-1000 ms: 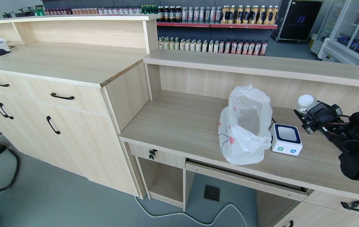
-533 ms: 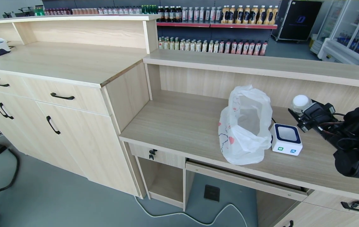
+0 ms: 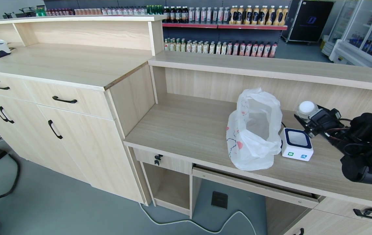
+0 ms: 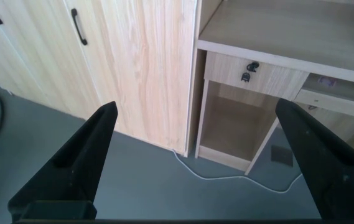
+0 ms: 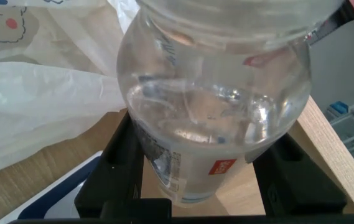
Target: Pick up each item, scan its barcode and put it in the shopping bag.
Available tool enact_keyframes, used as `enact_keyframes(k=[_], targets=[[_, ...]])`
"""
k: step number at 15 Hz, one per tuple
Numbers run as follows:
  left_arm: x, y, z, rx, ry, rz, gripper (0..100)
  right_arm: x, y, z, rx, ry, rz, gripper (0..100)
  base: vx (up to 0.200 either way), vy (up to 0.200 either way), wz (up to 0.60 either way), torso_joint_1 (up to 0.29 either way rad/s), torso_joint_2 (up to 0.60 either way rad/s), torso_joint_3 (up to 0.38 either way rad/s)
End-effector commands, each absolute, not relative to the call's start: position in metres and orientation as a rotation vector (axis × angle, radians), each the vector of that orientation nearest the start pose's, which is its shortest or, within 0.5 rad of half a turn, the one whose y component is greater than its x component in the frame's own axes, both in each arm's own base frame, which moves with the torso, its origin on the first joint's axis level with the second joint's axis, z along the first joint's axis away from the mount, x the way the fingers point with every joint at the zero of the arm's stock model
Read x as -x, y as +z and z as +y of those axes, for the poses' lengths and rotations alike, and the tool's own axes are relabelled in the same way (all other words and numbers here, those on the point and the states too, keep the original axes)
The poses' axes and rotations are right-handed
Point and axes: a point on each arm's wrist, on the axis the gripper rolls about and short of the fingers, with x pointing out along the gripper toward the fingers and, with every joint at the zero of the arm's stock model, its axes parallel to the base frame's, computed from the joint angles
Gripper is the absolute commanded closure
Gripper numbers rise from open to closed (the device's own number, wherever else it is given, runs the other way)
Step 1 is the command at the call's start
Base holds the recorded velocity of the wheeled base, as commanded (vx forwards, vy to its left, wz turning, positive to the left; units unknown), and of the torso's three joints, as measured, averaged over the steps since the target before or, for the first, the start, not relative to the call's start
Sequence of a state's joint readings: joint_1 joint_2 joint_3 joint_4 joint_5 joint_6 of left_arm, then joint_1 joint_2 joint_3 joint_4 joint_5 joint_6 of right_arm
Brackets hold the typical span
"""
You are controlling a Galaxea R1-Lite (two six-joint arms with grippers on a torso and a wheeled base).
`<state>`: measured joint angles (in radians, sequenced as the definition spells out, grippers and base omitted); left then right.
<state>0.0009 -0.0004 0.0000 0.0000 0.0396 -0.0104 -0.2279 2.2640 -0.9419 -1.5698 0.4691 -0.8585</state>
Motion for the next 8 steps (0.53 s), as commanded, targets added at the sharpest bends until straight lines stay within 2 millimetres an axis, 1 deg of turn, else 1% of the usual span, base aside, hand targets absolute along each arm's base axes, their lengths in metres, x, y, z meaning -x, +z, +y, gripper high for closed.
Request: enact_keyframes(k=[1,5,8], targets=[[0.0228,0.0755,0.0009,0.011,0.041,0.0,0,-0.4008,0.1001,-0.0822,0.935,0.128,-0.322,100,0.0,0.0,0.0,0.0,0.0,0.0],[0.0228,0.0755,0.0009,0.011,0.041,0.0,0,-0.4057,0.0955,-0.0813,0.932,0.133,-0.323,100,0.0,0.0,0.0,0.0,0.0,0.0],[0.0228,0.0755,0.0009,0.011,0.041,0.0,0,-0.4102,0.0965,-0.0751,0.91,0.147,-0.34,100,0.0,0.0,0.0,0.0,0.0,0.0]])
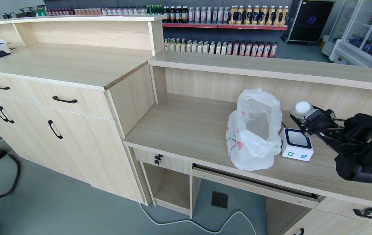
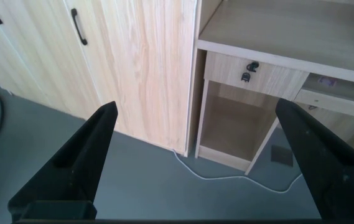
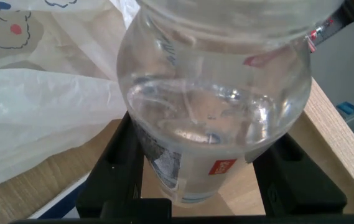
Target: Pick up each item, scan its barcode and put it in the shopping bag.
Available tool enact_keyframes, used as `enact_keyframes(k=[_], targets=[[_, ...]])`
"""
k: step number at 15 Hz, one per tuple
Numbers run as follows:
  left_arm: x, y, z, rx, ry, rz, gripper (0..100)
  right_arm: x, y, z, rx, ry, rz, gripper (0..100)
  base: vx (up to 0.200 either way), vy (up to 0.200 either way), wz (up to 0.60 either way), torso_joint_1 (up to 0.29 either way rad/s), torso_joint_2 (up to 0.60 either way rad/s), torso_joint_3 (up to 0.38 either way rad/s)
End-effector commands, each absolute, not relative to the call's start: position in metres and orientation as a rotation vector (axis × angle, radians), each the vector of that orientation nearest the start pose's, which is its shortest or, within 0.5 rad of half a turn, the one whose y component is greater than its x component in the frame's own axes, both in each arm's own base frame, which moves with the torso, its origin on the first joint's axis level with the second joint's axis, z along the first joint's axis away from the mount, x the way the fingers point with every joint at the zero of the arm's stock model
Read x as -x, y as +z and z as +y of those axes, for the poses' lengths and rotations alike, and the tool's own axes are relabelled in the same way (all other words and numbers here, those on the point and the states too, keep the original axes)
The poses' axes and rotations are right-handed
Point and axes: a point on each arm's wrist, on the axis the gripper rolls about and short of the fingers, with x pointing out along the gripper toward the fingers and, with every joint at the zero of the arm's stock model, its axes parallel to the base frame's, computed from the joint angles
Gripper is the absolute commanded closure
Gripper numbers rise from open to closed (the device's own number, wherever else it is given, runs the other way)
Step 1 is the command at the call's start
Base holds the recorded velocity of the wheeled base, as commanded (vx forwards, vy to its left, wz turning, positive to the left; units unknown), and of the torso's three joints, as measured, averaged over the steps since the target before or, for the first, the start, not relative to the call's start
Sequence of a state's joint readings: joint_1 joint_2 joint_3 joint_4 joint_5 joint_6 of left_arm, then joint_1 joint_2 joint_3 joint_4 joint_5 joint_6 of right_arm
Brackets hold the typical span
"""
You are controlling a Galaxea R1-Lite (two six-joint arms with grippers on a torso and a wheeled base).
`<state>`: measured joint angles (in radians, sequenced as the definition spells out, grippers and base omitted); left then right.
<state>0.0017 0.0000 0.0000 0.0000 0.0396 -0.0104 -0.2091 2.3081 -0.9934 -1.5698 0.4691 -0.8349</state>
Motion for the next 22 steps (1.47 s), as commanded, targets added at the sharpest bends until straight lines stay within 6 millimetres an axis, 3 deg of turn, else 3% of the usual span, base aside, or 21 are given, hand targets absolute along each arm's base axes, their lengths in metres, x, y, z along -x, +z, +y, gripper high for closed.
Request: enact_keyframes(k=[1,11,13,16,19,22], targets=[[0.023,0.075,0.001,0.011,0.041,0.0,0,-0.41,0.095,-0.075,0.909,0.15,-0.336,100,0.0,0.0,0.0,0.0,0.0,0.0],[0.023,0.075,0.001,0.011,0.041,0.0,0,-0.409,0.096,-0.068,0.905,0.165,-0.34,100,0.0,0.0,0.0,0.0,0.0,0.0],[0.023,0.075,0.001,0.011,0.041,0.0,0,-0.396,0.13,-0.065,0.926,0.134,-0.405,100,0.0,0.0,0.0,0.0,0.0,0.0],[0.023,0.075,0.001,0.011,0.041,0.0,0,-0.35,0.194,-0.063,0.89,0.052,-0.493,100,0.0,0.0,0.0,0.0,0.0,0.0],[0.023,0.075,0.001,0.011,0.041,0.0,0,-0.318,0.223,-0.063,0.786,0.03,-0.413,100,0.0,0.0,0.0,0.0,0.0,0.0],[0.023,0.075,0.001,0.011,0.041,0.0,0,-0.293,0.233,-0.067,0.711,0.041,-0.292,100,0.0,0.0,0.0,0.0,0.0,0.0]])
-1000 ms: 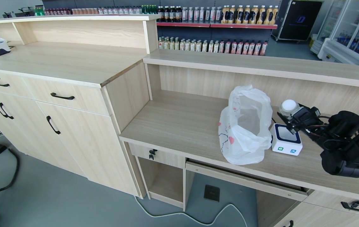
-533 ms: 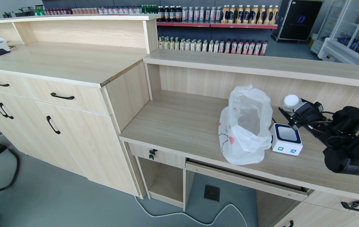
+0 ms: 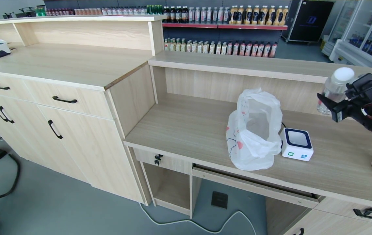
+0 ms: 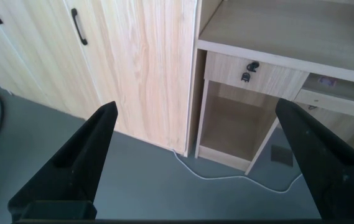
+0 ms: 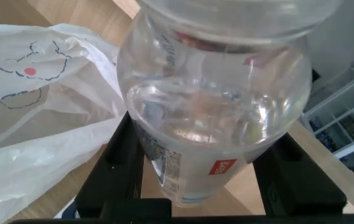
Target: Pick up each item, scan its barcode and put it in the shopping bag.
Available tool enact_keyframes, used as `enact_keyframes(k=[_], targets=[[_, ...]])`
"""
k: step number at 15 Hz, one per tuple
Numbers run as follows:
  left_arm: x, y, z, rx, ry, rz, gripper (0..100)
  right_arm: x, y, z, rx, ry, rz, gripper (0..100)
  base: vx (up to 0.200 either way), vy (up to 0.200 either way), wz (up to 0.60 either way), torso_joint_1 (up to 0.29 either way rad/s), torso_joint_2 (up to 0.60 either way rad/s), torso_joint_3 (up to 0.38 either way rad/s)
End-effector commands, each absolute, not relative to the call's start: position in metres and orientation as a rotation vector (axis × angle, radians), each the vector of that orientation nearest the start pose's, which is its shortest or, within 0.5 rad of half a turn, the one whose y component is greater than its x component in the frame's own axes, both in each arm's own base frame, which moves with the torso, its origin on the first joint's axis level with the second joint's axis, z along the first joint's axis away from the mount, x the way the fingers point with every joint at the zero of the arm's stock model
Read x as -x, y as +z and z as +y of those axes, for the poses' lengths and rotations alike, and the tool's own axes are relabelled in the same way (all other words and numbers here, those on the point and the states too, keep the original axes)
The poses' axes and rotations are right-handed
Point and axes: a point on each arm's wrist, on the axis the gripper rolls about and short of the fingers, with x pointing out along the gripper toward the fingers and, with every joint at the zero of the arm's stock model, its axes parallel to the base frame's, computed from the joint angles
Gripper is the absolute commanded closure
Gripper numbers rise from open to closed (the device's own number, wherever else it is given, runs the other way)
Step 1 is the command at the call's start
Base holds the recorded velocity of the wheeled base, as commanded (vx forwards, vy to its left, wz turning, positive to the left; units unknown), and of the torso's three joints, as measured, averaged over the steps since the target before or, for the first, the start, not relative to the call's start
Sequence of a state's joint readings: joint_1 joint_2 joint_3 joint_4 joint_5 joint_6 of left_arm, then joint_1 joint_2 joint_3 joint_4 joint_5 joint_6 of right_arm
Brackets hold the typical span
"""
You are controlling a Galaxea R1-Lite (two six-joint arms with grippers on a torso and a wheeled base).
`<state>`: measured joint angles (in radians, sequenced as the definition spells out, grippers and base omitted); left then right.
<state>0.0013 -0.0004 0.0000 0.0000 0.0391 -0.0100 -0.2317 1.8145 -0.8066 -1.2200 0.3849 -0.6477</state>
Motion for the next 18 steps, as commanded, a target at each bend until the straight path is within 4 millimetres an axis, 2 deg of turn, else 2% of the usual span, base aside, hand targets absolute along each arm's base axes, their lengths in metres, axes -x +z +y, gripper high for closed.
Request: enact_keyframes(k=[1,4,6,7,10,11,12,13,18], targets=[[0.023,0.075,0.001,0.011,0.041,0.0,0,-0.285,0.232,-0.07,0.699,0.039,-0.247,100,0.0,0.0,0.0,0.0,0.0,0.0],[0.023,0.075,0.001,0.011,0.041,0.0,0,-0.272,0.229,-0.082,0.642,0.017,-0.145,100,0.0,0.0,0.0,0.0,0.0,0.0],[0.023,0.075,0.001,0.011,0.043,0.0,0,-0.273,0.23,-0.082,0.536,0.001,-0.138,100,0.0,0.0,0.3,-0.001,0.0,-0.004],[0.023,0.075,0.001,0.011,0.041,0.0,0,-0.275,0.231,-0.08,0.513,-0.067,-0.126,100,0.0,0.0,0.6,0.002,0.0,0.002],[0.023,0.075,0.001,0.011,0.041,0.0,0,-0.297,0.236,-0.059,0.312,-0.254,-0.086,100,0.0,0.0,0.6,-0.001,0.0,0.006],[0.023,0.075,0.001,0.011,0.041,0.0,0,-0.301,0.237,-0.055,0.284,-0.276,-0.076,100,0.0,0.0,0.6,0.017,0.0,0.002],[0.023,0.075,0.001,0.011,0.041,0.0,0,-0.314,0.237,-0.042,0.151,-0.286,-0.058,100,0.0,0.0,0.0,0.0,0.0,0.0],[0.023,0.075,0.001,0.011,0.041,0.0,0,-0.319,0.234,-0.039,0.117,-0.272,-0.05,100,0.0,0.0,0.0,0.0,0.0,0.0],[0.023,0.075,0.001,0.011,0.041,0.0,0,-0.358,0.189,-0.037,0.071,-0.249,-0.011,100,0.0,0.0,0.0,0.0,0.0,0.0]])
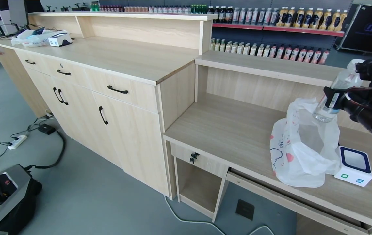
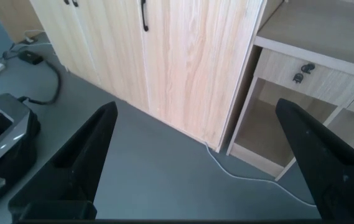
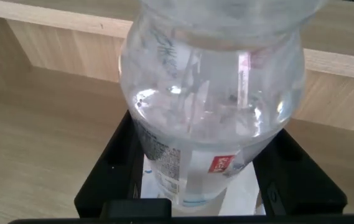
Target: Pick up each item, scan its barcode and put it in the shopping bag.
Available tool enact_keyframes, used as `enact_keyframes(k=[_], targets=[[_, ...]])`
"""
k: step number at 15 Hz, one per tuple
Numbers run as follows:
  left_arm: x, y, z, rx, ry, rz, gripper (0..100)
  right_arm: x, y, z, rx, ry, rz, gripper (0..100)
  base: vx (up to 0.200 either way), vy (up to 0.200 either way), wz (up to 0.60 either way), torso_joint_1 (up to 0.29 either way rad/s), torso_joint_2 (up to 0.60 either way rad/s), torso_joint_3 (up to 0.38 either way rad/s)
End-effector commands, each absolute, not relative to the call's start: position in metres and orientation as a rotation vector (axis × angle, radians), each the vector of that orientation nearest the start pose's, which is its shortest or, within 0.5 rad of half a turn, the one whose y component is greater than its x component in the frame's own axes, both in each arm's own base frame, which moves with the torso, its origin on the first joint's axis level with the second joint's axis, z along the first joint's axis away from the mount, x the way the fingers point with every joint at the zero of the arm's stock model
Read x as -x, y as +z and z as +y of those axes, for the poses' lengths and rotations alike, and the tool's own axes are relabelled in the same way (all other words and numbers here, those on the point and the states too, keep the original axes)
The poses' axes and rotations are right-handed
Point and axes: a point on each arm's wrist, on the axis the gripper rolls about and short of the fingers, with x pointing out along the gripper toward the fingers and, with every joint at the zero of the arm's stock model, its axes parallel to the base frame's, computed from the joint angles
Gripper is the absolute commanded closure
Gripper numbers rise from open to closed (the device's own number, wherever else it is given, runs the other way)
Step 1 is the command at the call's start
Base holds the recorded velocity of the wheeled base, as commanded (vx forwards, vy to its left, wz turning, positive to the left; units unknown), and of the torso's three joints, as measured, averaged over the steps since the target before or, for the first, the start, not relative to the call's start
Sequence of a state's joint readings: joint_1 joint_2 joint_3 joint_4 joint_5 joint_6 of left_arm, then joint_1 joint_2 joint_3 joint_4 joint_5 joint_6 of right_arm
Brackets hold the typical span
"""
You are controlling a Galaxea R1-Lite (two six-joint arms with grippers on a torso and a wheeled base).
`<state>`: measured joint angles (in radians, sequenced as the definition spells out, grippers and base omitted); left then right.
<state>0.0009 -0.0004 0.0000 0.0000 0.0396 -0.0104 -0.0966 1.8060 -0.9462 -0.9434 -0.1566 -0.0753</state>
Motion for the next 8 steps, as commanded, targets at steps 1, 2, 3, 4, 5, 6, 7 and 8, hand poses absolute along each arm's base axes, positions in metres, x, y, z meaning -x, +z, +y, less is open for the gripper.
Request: enact_keyframes(k=[1,2,3,4,5,6,7,8], targets=[[0.023,0.075,0.001,0.011,0.041,0.0,0,-0.364,0.179,-0.038,0.071,-0.249,-0.003,100,0.0,0.0,0.0,0.0,0.0,0.0],[0.023,0.075,0.001,0.011,0.041,0.0,0,-0.368,0.173,-0.037,0.071,-0.247,0.001,100,0.0,0.0,0.0,0.0,0.0,0.0],[0.023,0.075,0.001,0.011,0.041,0.0,0,-0.376,0.161,-0.038,0.074,-0.245,0.024,100,0.0,0.0,0.0,0.0,0.0,0.0],[0.023,0.075,0.001,0.011,0.041,0.0,0,-0.382,0.153,-0.039,0.071,-0.244,0.035,100,0.0,0.0,0.0,0.0,0.0,0.0],[0.023,0.075,0.001,0.011,0.041,0.0,0,-0.385,0.148,-0.04,0.07,-0.246,0.042,100,0.0,0.0,0.0,0.0,0.0,0.0],[0.023,0.075,0.001,0.011,0.041,0.0,0,-0.391,0.138,-0.039,0.069,-0.237,0.031,100,0.0,0.0,0.0,0.0,0.0,0.0],[0.023,0.075,0.001,0.011,0.041,0.0,0,-0.398,0.133,-0.039,0.072,-0.205,0.015,100,0.0,0.0,0.0,0.0,0.0,0.0],[0.023,0.075,0.001,0.011,0.041,0.0,0,-0.402,0.13,-0.037,0.073,-0.183,0.005,100,0.0,0.0,0.0,0.0,0.0,0.0]])
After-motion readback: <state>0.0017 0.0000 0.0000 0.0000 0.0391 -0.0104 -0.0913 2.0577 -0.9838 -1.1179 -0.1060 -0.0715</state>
